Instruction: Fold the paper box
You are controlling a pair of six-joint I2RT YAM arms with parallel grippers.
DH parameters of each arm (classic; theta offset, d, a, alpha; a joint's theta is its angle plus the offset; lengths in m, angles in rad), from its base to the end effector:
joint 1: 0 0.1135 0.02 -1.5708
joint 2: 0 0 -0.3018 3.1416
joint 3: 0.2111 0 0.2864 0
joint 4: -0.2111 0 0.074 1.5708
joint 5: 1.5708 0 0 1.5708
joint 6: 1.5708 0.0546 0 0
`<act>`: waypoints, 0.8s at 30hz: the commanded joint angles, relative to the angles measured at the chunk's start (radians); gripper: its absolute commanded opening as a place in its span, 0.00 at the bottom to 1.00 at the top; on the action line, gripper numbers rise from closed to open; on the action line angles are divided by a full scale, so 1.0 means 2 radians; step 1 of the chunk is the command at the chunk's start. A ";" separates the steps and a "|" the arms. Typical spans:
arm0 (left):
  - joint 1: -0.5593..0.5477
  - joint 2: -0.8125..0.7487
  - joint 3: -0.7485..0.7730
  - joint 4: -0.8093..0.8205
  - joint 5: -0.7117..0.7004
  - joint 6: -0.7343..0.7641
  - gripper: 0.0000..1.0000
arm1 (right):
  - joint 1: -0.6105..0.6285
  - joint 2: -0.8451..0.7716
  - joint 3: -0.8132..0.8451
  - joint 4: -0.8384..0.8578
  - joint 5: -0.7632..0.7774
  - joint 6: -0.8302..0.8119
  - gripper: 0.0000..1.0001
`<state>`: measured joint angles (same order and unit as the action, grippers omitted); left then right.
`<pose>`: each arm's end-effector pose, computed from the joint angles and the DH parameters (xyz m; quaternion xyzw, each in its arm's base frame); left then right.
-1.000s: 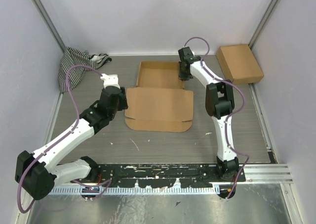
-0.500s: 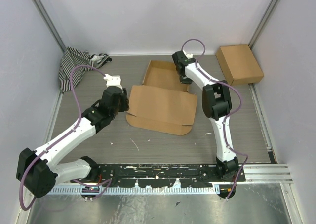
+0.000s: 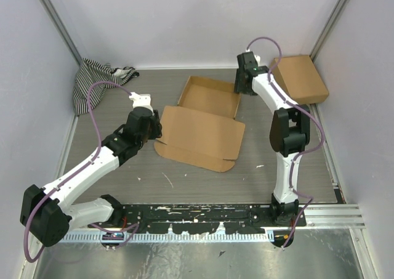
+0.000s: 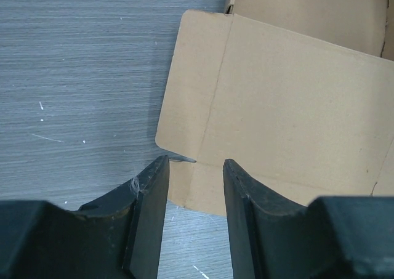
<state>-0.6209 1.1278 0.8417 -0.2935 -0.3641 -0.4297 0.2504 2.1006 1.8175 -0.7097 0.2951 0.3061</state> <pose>0.2397 -0.1476 0.2962 -0.0031 0.8694 -0.0968 0.4845 0.5146 0.1152 0.2476 0.0683 0.9466 -0.0581 0.3098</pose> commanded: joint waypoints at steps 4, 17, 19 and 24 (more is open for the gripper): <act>0.001 -0.007 0.008 0.006 0.010 -0.012 0.47 | -0.001 0.040 0.100 0.030 -0.069 -0.082 0.53; 0.001 -0.005 0.010 -0.003 0.016 -0.015 0.47 | -0.006 0.086 0.100 0.188 -0.118 -0.191 0.64; 0.001 -0.003 0.009 -0.003 0.017 -0.016 0.47 | -0.007 0.100 0.111 0.188 -0.123 -0.200 0.65; 0.001 0.001 0.013 -0.013 0.022 -0.018 0.47 | -0.008 0.117 0.120 0.200 -0.128 -0.226 0.67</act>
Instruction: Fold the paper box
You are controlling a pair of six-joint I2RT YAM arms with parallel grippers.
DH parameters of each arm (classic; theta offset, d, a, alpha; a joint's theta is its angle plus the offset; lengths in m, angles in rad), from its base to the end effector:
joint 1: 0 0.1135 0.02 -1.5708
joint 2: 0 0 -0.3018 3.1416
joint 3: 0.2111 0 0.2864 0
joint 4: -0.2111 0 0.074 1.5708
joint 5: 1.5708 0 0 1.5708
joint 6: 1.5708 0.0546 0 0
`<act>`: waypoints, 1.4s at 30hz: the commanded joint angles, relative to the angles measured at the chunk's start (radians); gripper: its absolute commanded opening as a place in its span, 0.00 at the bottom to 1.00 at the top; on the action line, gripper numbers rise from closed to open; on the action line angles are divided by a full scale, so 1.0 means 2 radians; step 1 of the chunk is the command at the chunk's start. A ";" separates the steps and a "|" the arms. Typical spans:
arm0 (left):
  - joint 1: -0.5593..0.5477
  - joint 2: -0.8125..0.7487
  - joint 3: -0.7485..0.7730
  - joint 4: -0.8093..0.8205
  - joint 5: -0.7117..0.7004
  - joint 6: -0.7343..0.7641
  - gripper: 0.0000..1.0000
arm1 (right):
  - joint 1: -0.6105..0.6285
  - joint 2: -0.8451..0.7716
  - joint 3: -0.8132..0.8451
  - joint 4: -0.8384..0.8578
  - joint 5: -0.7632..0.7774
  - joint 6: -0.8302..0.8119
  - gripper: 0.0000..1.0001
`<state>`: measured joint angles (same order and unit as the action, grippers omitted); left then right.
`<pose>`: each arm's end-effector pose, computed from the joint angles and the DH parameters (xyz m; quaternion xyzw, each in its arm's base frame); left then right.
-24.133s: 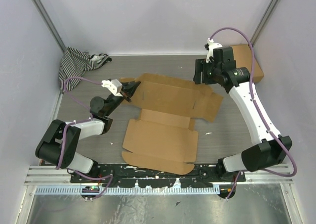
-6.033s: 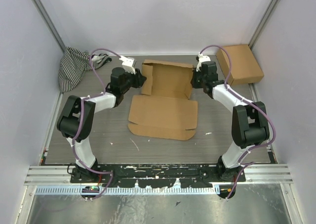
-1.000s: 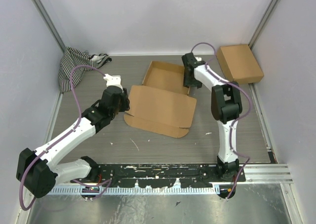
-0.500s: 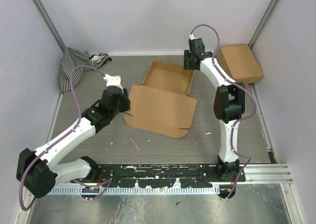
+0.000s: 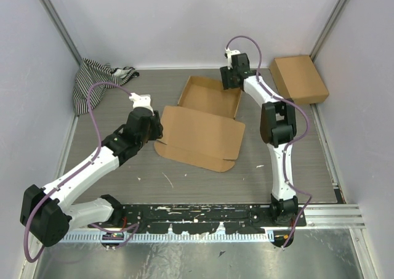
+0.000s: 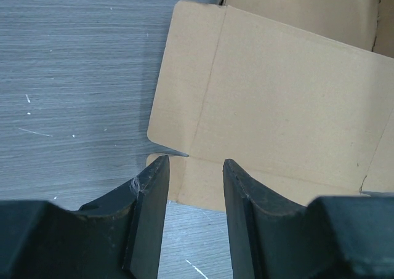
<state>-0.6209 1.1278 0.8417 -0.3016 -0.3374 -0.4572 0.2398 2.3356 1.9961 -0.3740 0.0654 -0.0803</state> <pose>0.2388 -0.1486 0.2951 -0.0079 0.8727 -0.1118 0.4753 0.5935 0.1414 0.2105 -0.1315 0.8996 0.0034 0.4165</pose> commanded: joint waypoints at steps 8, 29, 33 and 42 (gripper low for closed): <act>0.001 0.008 0.011 -0.008 0.010 -0.005 0.47 | -0.014 0.010 0.034 0.035 -0.040 -0.050 0.67; 0.001 0.018 0.012 0.019 0.068 -0.017 0.46 | -0.015 -0.215 -0.265 -0.055 -0.045 0.149 0.26; 0.001 0.016 0.008 0.031 0.085 -0.027 0.48 | 0.096 -0.345 -0.415 -0.048 -0.126 0.219 0.35; 0.001 -0.024 -0.027 0.047 0.121 -0.054 0.67 | 0.254 -0.529 -0.417 -0.117 0.125 0.285 0.23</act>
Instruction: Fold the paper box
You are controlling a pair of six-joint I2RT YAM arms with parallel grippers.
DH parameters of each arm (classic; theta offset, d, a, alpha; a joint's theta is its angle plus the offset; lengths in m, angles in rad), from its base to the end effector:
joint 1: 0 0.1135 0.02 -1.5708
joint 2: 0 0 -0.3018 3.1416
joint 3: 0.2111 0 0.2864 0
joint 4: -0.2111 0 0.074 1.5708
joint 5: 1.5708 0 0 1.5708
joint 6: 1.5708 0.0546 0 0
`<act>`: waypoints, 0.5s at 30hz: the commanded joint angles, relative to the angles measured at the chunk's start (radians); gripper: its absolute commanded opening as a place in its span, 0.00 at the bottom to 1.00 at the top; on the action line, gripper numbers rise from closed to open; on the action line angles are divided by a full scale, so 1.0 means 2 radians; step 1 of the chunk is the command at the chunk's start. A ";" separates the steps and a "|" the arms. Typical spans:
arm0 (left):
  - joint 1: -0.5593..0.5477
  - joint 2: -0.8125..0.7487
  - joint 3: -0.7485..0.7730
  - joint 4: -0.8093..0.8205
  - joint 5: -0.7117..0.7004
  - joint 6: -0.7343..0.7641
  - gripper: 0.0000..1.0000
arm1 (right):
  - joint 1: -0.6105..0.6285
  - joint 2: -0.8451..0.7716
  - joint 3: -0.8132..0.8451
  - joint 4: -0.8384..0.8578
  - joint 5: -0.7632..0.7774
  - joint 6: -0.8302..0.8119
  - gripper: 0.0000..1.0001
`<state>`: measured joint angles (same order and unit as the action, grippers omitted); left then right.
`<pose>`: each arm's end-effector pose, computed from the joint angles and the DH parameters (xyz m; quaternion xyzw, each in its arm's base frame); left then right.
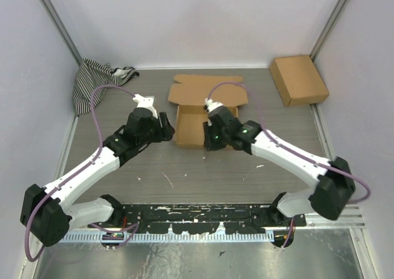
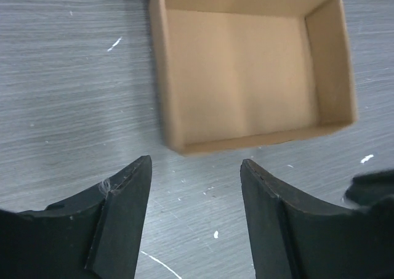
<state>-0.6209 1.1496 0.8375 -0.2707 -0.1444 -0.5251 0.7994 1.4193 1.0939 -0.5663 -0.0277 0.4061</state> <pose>0.2392 -0.1614 0.2896 0.0079 0.8788 -0.2030 0.4318 0.2358 0.2446 0.2791 -0.1887 0.9237 0.1996 0.2669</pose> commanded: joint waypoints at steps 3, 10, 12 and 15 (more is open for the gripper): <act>0.001 -0.057 -0.069 0.079 -0.009 -0.072 0.35 | -0.032 -0.083 0.039 0.005 0.321 0.075 0.19; 0.101 -0.021 -0.040 0.099 0.058 -0.101 0.26 | -0.182 0.079 0.145 0.018 0.074 0.032 0.39; 0.128 0.027 0.029 0.039 0.044 -0.073 0.48 | -0.209 0.101 0.128 0.034 -0.007 0.057 0.49; 0.138 0.116 0.129 -0.018 0.010 -0.009 0.74 | -0.195 0.083 0.074 0.063 -0.016 0.077 0.63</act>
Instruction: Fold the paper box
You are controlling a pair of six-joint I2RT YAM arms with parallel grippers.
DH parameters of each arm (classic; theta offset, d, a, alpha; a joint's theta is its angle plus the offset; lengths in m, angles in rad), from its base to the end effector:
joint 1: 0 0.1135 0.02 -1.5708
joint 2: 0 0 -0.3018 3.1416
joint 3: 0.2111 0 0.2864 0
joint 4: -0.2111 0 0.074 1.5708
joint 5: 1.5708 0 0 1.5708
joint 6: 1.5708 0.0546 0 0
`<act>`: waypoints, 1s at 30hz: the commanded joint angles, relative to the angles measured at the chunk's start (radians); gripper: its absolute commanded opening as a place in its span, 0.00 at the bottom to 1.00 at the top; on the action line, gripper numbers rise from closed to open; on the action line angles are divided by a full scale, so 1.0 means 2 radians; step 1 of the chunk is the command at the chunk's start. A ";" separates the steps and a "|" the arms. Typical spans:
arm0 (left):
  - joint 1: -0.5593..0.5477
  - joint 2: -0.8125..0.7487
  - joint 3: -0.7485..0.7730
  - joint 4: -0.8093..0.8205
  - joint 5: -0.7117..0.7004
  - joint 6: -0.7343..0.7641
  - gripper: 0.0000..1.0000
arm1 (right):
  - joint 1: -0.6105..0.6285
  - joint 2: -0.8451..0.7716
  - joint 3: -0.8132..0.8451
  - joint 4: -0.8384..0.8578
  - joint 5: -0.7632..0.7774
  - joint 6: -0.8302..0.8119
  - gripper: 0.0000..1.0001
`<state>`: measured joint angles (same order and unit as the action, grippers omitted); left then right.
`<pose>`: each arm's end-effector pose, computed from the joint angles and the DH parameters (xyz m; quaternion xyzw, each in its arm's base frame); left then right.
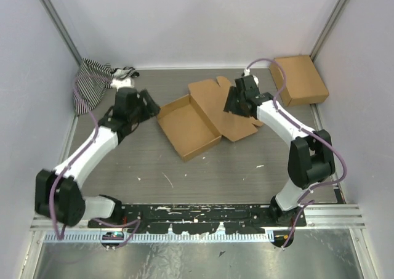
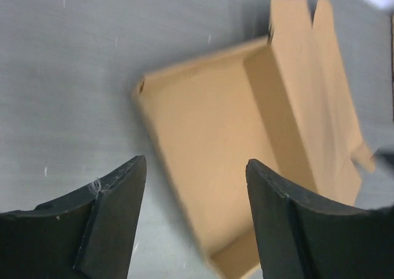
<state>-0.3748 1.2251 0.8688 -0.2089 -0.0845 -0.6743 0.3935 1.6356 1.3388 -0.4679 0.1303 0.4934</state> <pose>0.2898 -0.1090 0.2872 -0.1507 0.8626 -0.2091 0.4353 0.3882 0.1535 0.3014 0.0713 0.9155 0.1138 0.3792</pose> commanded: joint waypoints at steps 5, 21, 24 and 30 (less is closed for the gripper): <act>0.015 0.206 0.216 -0.002 0.013 0.136 0.91 | 0.036 -0.088 -0.132 0.032 -0.076 0.052 0.70; 0.003 0.378 0.314 -0.007 0.057 0.296 0.71 | 0.040 -0.230 -0.133 -0.054 -0.057 -0.006 0.70; 0.002 0.383 0.307 0.003 0.065 0.293 0.68 | 0.040 -0.222 -0.123 -0.055 -0.062 -0.009 0.70; -0.011 0.385 0.290 -0.011 0.041 0.284 0.17 | 0.039 -0.196 -0.106 -0.057 -0.058 -0.005 0.67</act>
<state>-0.3782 2.0277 1.4830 -0.2554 0.0193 -0.1070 0.4755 1.2182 1.0668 -0.5900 -0.0002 0.4950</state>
